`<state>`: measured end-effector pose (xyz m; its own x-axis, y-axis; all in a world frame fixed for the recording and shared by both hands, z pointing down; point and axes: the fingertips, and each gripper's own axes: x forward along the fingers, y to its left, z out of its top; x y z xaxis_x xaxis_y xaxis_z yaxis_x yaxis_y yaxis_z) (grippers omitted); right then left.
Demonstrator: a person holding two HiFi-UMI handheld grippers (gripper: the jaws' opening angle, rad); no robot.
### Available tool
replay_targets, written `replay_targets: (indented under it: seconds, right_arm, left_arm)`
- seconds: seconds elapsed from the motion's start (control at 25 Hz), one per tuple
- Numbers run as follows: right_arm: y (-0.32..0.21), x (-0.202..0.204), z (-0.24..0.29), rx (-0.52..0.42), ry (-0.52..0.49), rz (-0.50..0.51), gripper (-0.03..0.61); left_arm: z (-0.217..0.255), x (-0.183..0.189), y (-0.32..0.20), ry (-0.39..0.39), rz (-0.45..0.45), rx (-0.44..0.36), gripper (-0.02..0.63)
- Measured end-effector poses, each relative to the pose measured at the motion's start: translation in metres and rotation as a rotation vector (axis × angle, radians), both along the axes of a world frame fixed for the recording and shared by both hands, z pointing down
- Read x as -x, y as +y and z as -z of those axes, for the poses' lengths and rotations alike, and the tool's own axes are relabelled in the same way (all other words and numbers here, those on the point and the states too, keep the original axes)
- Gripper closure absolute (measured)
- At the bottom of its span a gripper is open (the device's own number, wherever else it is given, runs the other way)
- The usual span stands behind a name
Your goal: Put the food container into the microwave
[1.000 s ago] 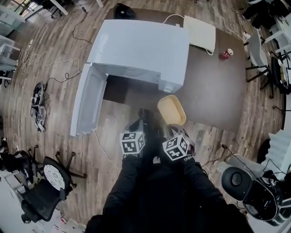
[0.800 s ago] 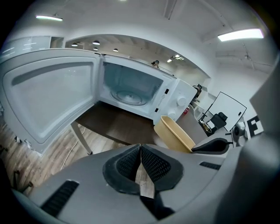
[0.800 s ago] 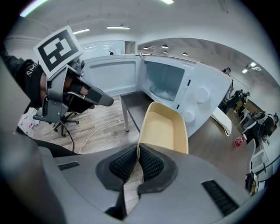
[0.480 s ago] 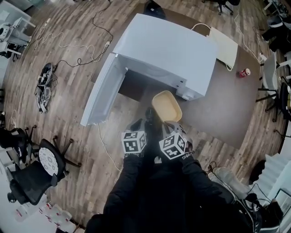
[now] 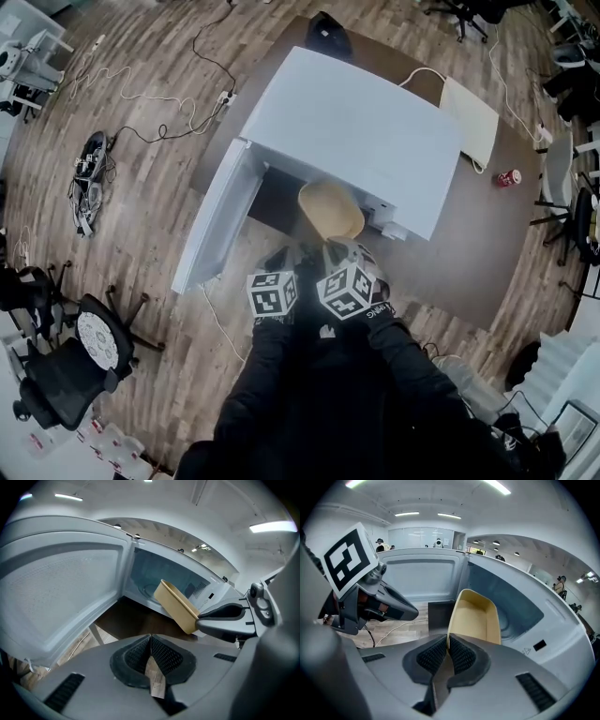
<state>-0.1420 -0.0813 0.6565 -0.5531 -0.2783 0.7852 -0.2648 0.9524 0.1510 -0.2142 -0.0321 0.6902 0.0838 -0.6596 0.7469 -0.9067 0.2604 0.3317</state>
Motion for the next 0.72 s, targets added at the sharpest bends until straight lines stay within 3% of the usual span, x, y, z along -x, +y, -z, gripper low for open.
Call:
replay_targets:
  seconds: [0.72]
  right_arm:
    - [-0.119, 0.074, -0.027, -0.086, 0.07, 0.026, 0.541]
  left_arm:
    - [-0.031, 0.056, -0.095, 0.017, -0.036, 0.038, 0.58]
